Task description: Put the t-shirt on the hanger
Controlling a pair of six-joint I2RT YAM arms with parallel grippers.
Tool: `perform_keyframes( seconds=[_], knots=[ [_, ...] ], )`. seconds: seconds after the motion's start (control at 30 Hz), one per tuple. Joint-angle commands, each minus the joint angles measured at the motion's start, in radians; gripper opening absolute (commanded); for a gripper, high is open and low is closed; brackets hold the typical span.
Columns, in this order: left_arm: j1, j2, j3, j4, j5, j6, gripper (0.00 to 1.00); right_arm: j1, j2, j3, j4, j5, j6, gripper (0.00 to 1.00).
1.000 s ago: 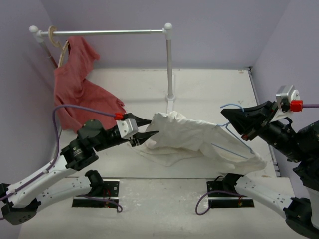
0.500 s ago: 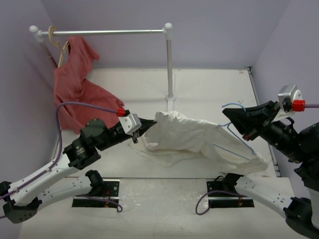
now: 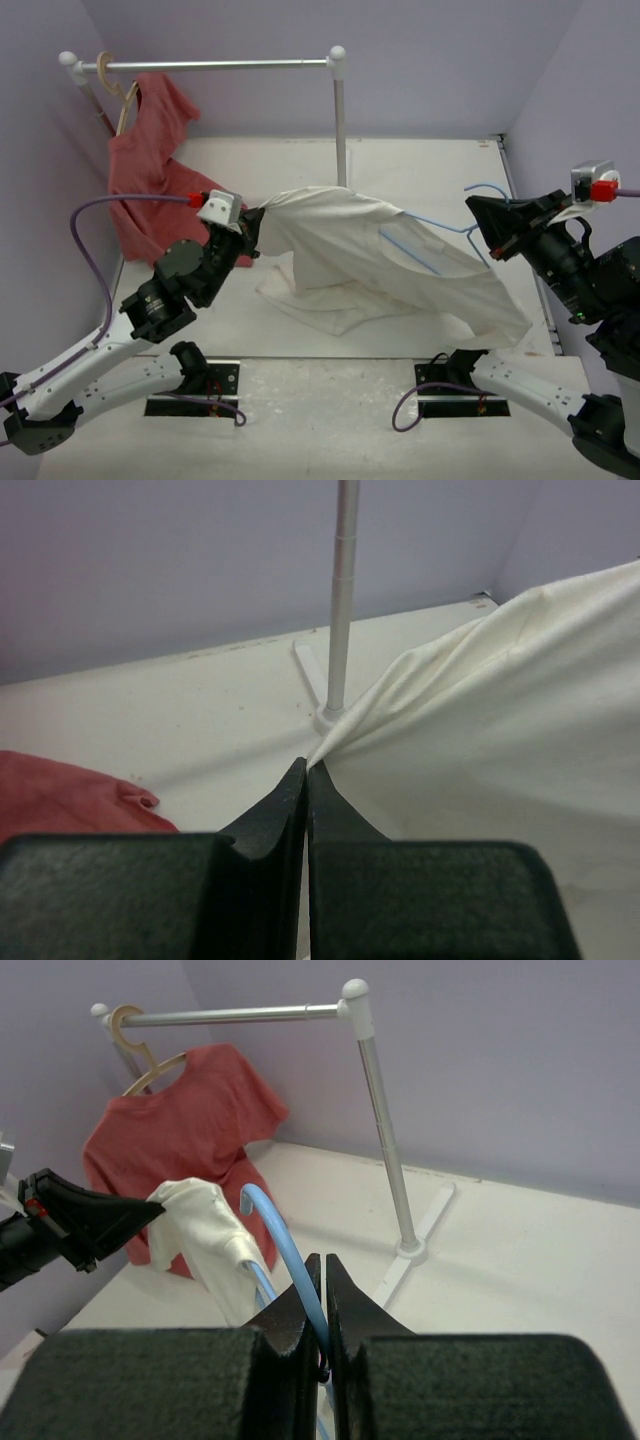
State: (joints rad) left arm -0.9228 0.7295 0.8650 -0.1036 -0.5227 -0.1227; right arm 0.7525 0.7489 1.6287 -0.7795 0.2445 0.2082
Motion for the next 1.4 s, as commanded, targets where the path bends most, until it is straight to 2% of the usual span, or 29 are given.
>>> perform_keyframes(
  seconds=[0.0, 0.07, 0.13, 0.27, 0.3, 0.4, 0.5, 0.57, 0.63, 0.73, 0.93, 1.07, 1.1, 1.2, 1.27, 1.3, 1.37],
  knots=[
    [0.019, 0.008, 0.001, -0.032, -0.152, -0.058, 0.0, 0.001, -0.01, 0.025, 0.048, 0.063, -0.003, 0.0],
    [0.019, 0.009, -0.015, 0.031, -0.012, -0.017, 0.0, 0.0, -0.01, 0.016, 0.061, -0.006, -0.012, 0.0],
    [0.019, 0.015, -0.012, 0.064, 0.104, -0.002, 0.14, 0.001, 0.004, 0.013, 0.069, -0.089, -0.015, 0.0],
    [0.019, 0.05, 0.061, 0.061, 0.254, 0.005, 1.0, -0.001, 0.067, 0.011, 0.068, -0.126, -0.018, 0.0],
    [0.019, 0.05, 0.09, 0.047, 0.261, 0.014, 1.0, -0.001, 0.079, 0.007, 0.069, -0.116, -0.023, 0.0],
    [0.019, 0.01, 0.137, 0.041, 0.295, 0.057, 1.0, 0.001, 0.1, -0.007, 0.071, -0.115, -0.023, 0.0],
    [0.019, 0.007, 0.197, 0.061, 0.457, 0.167, 1.0, 0.001, 0.133, -0.022, 0.097, -0.152, -0.008, 0.0],
    [0.019, 0.038, 0.26, 0.045, 0.527, 0.178, 1.0, 0.001, 0.153, -0.027, 0.11, -0.157, 0.008, 0.0],
    [0.019, 0.139, 0.332, -0.016, 0.655, 0.19, 1.0, 0.001, 0.171, -0.035, 0.136, -0.18, 0.023, 0.0],
    [0.014, 0.306, 0.489, -0.191, 0.971, 0.31, 1.0, 0.001, 0.197, -0.032, 0.162, -0.295, 0.0, 0.0],
    [-0.002, 0.39, 0.547, -0.256, 1.092, 0.431, 0.99, 0.001, 0.169, -0.068, 0.198, -0.481, -0.064, 0.0],
    [-0.002, 0.473, 0.602, -0.334, 1.255, 0.46, 0.83, 0.001, 0.162, -0.087, 0.213, -0.519, -0.067, 0.0],
    [-0.002, 0.488, 0.609, -0.343, 1.279, 0.463, 0.76, 0.001, 0.16, -0.088, 0.212, -0.52, -0.066, 0.0],
    [-0.001, 0.521, 0.61, -0.343, 1.268, 0.449, 0.51, 0.001, 0.153, -0.094, 0.223, -0.558, -0.061, 0.0],
    [-0.002, 0.543, 0.615, -0.351, 1.26, 0.442, 0.39, 0.001, 0.151, -0.095, 0.231, -0.576, -0.056, 0.0],
    [-0.002, 0.56, 0.625, -0.36, 1.264, 0.44, 0.23, 0.001, 0.15, -0.095, 0.232, -0.582, -0.055, 0.0],
    [-0.002, 0.568, 0.636, -0.378, 1.276, 0.44, 0.08, 0.001, 0.148, -0.096, 0.23, -0.582, -0.055, 0.0]
  ],
)
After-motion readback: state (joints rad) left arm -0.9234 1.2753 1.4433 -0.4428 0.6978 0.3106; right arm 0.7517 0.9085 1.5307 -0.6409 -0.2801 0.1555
